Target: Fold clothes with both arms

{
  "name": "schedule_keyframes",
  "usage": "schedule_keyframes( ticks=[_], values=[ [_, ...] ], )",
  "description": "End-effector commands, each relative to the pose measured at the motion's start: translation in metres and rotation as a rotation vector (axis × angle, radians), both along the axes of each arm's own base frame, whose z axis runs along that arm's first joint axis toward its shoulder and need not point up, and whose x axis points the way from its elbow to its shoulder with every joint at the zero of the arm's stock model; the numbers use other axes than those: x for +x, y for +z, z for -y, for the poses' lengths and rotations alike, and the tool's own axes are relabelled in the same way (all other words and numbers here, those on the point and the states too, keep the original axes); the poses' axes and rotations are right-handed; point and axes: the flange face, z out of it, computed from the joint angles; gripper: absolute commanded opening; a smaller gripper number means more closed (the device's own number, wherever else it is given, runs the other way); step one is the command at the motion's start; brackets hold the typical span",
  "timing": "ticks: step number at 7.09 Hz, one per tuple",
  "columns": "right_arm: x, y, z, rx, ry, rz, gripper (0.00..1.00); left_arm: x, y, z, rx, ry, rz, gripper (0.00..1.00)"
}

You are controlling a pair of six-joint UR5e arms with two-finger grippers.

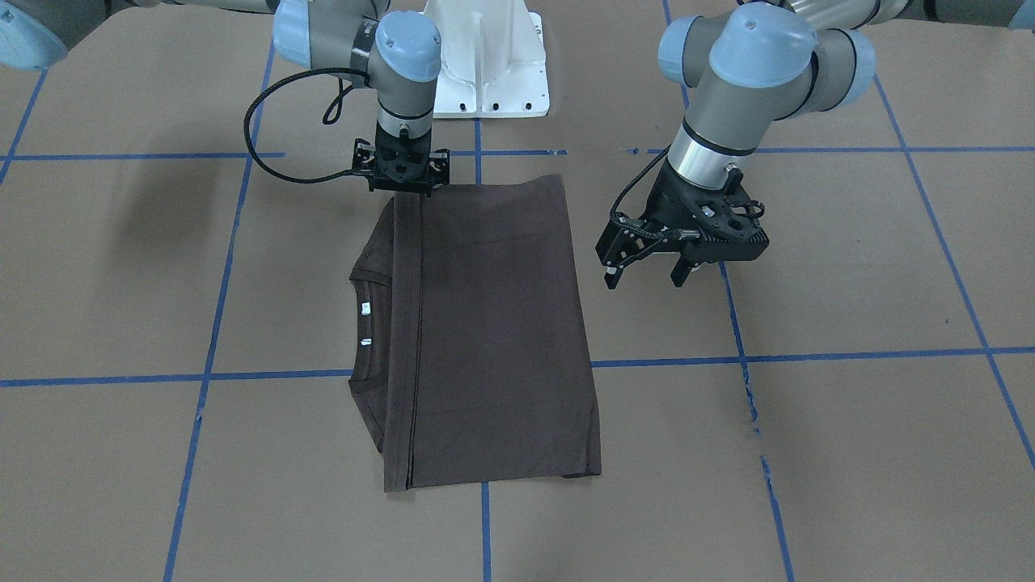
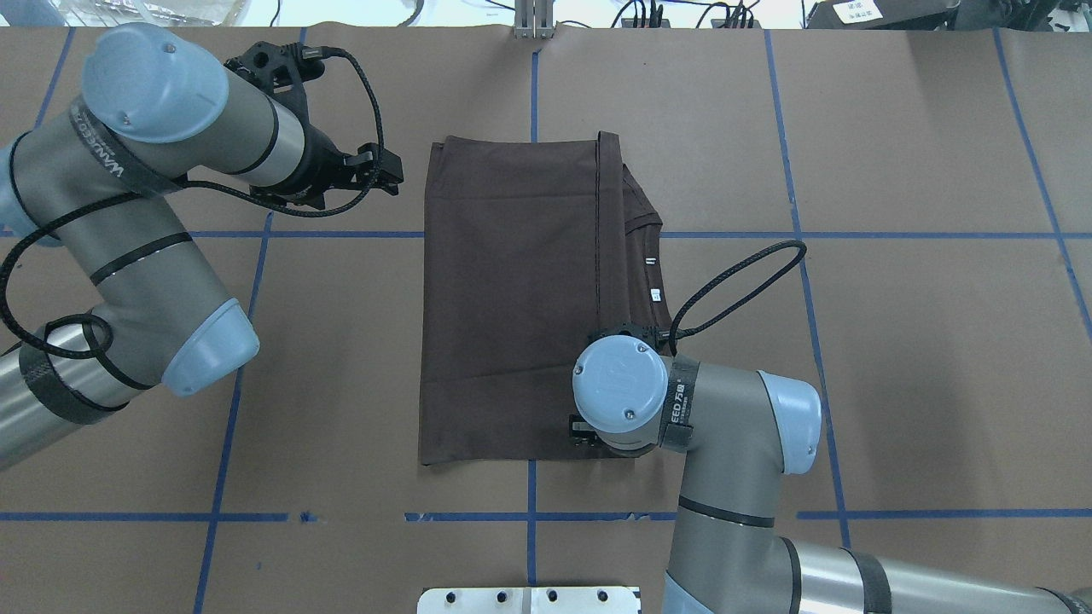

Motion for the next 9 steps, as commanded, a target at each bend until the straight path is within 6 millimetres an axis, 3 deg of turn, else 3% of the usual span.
schedule_keyframes(
  ticks=[1,5,7,8,9],
  values=[
    [0.004,0.004,0.001,-0.013,-0.015,-0.026,1.00,0.001,0.000,-0.001,-0.001,0.004,-0.001,1.00],
    [0.027,0.026,0.025,-0.026,0.000,-0.062,1.00,0.005,-0.003,-0.005,-0.007,0.018,-0.013,1.00],
    [0.073,0.056,0.026,-0.005,-0.022,-0.082,1.00,0.006,-0.004,-0.005,-0.007,0.017,-0.015,1.00],
    [0.085,0.082,0.022,-0.010,-0.037,-0.117,1.00,0.005,-0.005,-0.006,-0.006,0.016,-0.018,1.00],
    [0.092,0.089,0.023,-0.015,-0.029,-0.125,1.00,0.004,-0.007,-0.006,-0.004,0.016,-0.020,1.00]
  ],
)
